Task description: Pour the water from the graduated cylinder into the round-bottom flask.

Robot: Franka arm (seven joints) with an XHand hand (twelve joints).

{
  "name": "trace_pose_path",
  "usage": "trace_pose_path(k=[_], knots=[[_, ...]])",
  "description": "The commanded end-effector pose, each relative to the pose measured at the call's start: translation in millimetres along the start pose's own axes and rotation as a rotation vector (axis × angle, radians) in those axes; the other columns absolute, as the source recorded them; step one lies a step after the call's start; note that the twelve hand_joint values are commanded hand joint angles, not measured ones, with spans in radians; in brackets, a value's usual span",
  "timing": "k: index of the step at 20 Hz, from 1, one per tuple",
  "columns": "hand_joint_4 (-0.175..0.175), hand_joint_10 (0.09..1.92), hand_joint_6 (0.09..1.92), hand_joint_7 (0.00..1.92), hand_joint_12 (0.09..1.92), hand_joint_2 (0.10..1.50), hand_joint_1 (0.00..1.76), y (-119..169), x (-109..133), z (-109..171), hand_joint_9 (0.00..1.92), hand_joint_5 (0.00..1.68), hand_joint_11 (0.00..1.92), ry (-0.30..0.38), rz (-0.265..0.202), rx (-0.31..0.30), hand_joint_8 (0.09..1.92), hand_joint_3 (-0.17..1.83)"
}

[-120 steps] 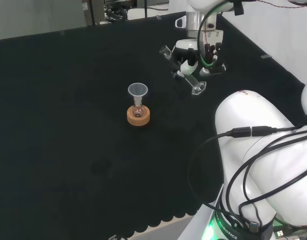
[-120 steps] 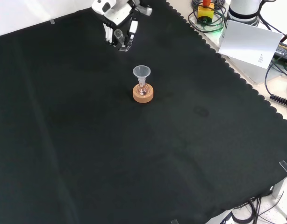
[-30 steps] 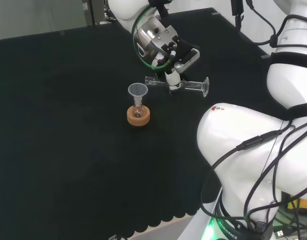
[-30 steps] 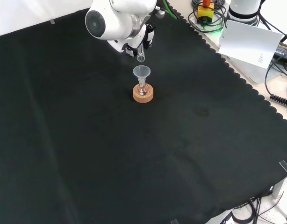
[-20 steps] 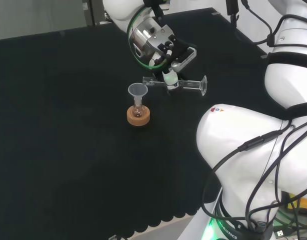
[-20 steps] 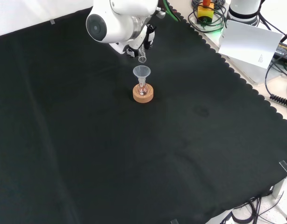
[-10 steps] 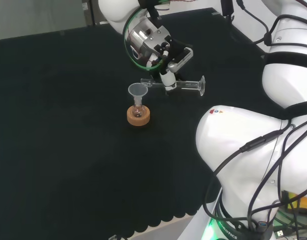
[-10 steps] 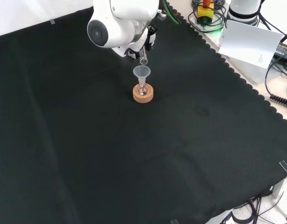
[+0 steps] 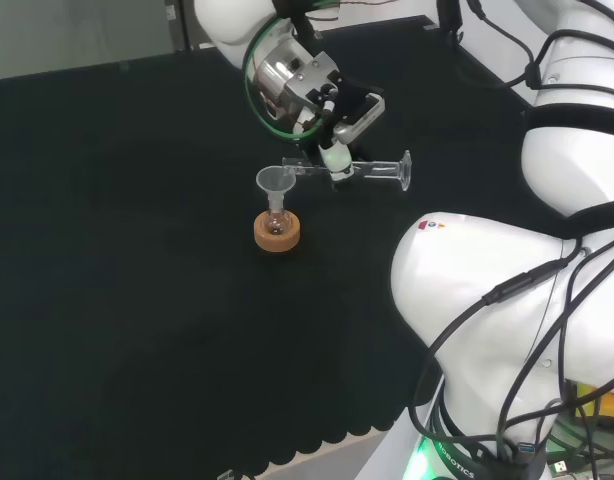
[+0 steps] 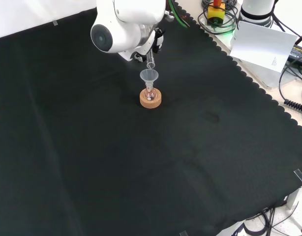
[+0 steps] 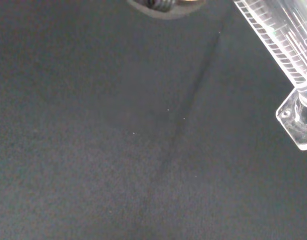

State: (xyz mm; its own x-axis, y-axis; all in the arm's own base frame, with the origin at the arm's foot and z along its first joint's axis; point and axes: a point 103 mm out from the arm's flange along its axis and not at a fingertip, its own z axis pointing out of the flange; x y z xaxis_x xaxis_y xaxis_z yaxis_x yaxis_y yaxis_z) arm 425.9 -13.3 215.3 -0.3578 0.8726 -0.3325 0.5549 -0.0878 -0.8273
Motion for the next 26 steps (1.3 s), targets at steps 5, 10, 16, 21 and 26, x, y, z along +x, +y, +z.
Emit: trace_pose_path(k=[5,10,16,21,26], knots=[[-0.163,0.73,0.72,0.89,0.66,1.04,1.5,0,8,-4,1.24,1.0,1.24,-0.032,0.017,0.041,1.07,0.0],[-0.163,0.73,0.72,0.89,0.66,1.04,1.5,-2,11,-7,1.24,1.0,1.24,-0.032,0.015,0.037,1.07,0.0],[-0.164,0.73,0.72,0.89,0.66,1.04,1.5,-2,11,-8,1.24,1.0,1.24,-0.048,0.027,0.05,1.07,0.0],[-0.165,0.73,0.72,0.89,0.66,1.04,1.5,-4,11,-11,1.24,1.0,1.24,-0.053,0.032,0.052,1.07,0.0],[-0.166,0.73,0.72,0.89,0.66,1.04,1.5,-4,9,-11,1.24,1.0,1.24,-0.058,0.034,0.052,1.07,0.0]])
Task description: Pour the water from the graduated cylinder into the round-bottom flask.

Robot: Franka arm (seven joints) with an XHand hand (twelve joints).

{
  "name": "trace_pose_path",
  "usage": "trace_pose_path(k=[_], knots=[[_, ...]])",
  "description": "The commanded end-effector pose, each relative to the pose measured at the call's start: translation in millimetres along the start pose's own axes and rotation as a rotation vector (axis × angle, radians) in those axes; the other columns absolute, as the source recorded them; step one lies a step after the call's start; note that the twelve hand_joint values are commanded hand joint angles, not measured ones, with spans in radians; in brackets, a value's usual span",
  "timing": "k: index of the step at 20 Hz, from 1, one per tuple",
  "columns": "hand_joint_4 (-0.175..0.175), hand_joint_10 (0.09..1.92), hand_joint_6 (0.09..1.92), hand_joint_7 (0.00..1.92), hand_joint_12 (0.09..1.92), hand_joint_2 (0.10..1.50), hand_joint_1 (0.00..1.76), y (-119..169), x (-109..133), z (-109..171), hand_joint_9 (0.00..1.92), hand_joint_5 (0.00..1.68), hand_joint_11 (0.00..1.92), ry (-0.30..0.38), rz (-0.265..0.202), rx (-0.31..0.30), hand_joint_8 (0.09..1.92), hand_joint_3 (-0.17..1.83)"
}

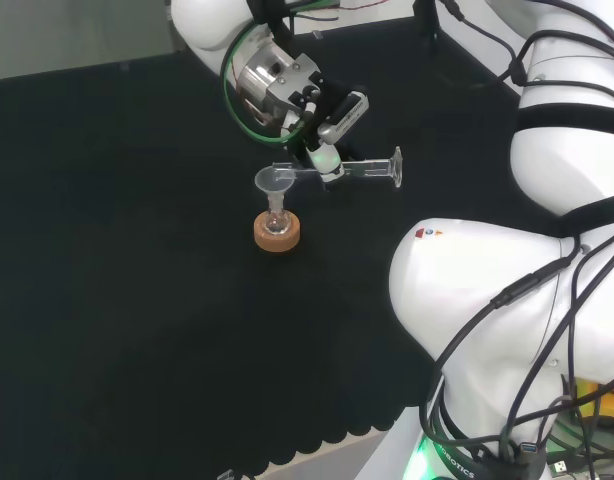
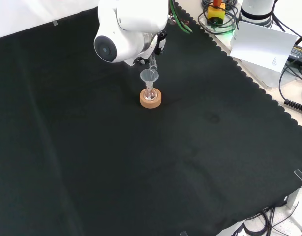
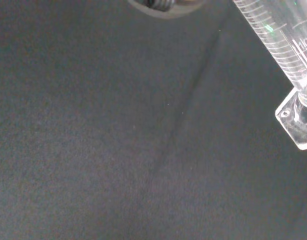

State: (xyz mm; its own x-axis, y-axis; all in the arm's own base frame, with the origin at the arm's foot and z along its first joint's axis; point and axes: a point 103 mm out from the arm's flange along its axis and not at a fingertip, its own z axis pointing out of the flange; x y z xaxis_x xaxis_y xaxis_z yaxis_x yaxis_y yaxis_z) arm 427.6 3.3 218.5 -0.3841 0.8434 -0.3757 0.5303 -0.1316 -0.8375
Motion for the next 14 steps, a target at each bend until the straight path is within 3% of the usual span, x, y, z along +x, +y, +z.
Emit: trace_pose_path(k=[1,14], knots=[[-0.166,0.73,0.72,0.89,0.66,1.04,1.5,-0.9,-3.5,0.1,1.24,1.0,1.24,-0.007,0.01,0.01,1.07,0.0],[-0.167,0.73,0.72,0.89,0.66,1.04,1.5,2.3,-0.4,-3.2,1.24,1.0,1.24,-0.024,0.035,0.021,1.07,0.0]])
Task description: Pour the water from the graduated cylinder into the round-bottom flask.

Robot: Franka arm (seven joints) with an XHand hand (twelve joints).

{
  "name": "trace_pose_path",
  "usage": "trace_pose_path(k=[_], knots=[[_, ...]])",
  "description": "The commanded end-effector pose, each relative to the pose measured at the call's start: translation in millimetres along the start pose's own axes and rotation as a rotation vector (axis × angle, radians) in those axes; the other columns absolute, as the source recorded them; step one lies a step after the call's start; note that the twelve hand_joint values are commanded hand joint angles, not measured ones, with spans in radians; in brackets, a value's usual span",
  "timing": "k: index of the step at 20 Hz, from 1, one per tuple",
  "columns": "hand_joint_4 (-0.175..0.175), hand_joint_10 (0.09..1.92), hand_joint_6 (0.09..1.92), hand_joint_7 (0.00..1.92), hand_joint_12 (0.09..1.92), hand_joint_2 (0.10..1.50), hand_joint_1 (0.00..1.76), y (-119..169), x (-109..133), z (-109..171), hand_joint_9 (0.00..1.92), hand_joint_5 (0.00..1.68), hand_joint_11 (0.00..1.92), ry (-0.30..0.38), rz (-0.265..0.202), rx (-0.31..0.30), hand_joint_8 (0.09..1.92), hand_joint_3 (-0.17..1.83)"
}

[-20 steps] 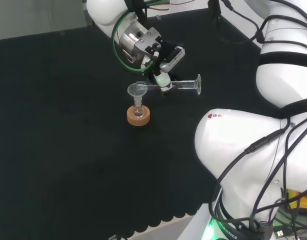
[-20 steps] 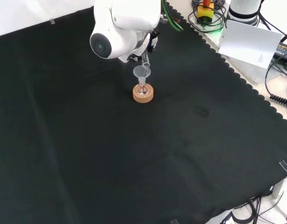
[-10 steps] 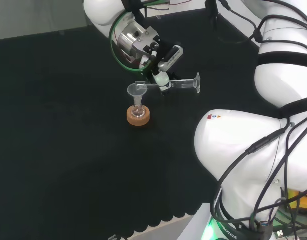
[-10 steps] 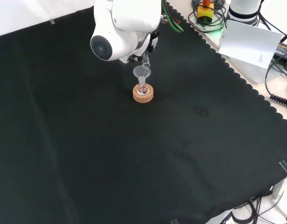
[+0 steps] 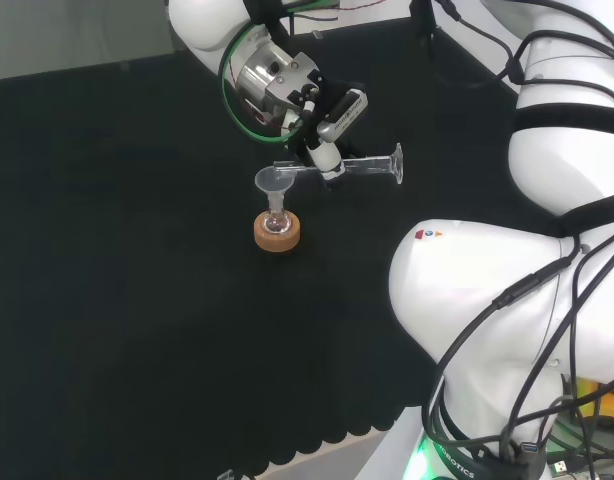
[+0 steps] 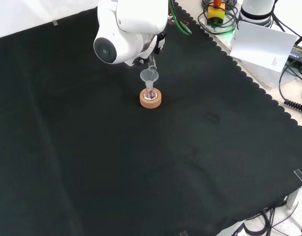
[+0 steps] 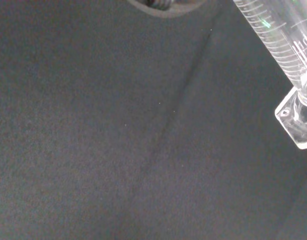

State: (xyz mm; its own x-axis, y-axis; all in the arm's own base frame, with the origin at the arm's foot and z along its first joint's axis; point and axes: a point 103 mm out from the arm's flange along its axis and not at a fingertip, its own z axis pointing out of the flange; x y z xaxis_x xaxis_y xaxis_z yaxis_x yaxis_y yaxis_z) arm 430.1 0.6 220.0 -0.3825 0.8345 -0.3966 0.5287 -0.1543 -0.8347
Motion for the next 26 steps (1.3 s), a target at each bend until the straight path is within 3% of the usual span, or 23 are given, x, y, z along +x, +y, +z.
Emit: trace_pose_path(k=[1,26], knots=[[-0.168,0.73,0.72,0.89,0.66,1.04,1.5,2.0,4.5,-2.8,1.24,1.0,1.24,-0.013,0.019,0.012,1.07,0.0],[-0.169,0.74,0.72,0.89,0.66,1.04,1.5,0.8,-1.7,-4.1,1.24,1.0,1.25,-0.018,0.052,0.033,1.07,0.0]])
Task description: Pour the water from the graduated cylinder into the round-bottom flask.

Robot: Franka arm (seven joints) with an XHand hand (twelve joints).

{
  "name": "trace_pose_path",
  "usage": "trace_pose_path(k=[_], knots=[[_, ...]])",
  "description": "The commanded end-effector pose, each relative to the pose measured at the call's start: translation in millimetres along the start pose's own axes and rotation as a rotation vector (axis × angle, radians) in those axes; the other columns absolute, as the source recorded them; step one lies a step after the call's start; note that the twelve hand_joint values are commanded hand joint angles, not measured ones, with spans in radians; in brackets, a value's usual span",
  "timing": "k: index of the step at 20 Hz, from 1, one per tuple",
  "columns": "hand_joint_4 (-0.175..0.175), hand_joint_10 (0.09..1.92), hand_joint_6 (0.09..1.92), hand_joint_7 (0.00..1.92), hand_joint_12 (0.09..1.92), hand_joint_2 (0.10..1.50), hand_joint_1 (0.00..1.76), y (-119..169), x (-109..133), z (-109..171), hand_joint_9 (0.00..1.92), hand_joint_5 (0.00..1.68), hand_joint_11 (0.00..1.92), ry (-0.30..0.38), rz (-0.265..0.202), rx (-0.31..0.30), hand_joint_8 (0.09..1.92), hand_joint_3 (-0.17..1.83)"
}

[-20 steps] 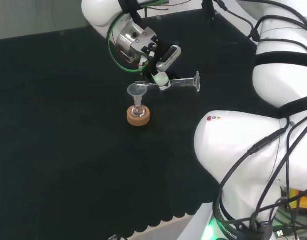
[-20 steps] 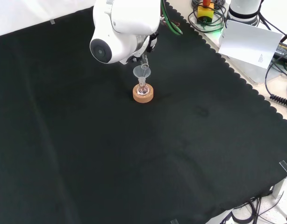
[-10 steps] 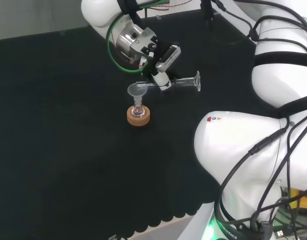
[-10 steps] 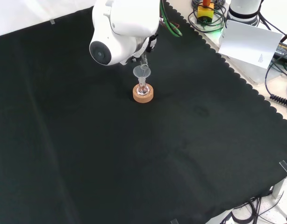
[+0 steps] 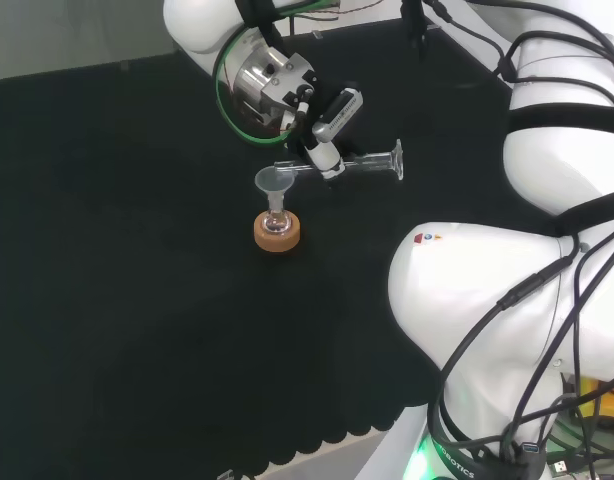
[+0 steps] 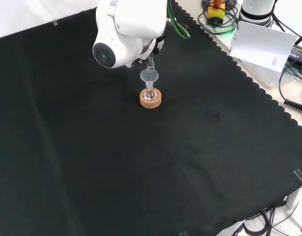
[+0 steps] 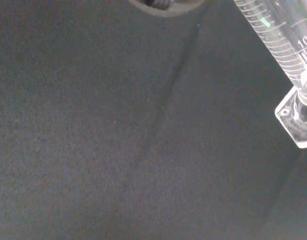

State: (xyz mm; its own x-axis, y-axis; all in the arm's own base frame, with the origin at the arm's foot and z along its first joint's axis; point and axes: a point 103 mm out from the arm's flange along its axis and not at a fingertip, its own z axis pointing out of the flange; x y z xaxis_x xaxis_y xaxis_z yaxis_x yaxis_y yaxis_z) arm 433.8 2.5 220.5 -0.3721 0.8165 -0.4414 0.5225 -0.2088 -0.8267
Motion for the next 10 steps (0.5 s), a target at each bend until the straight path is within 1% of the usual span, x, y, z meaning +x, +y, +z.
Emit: trace_pose_path(k=[1,10], knots=[[-0.169,0.74,0.72,0.89,0.66,1.04,1.5,-0.5,-2.0,-0.2,1.24,1.0,1.25,-0.001,0.007,0.002,1.07,0.0],[-0.169,0.74,0.72,0.89,0.66,1.04,1.5,-0.4,-2.6,-0.7,1.24,1.0,1.24,-0.005,0.007,-0.001,1.07,0.0]])
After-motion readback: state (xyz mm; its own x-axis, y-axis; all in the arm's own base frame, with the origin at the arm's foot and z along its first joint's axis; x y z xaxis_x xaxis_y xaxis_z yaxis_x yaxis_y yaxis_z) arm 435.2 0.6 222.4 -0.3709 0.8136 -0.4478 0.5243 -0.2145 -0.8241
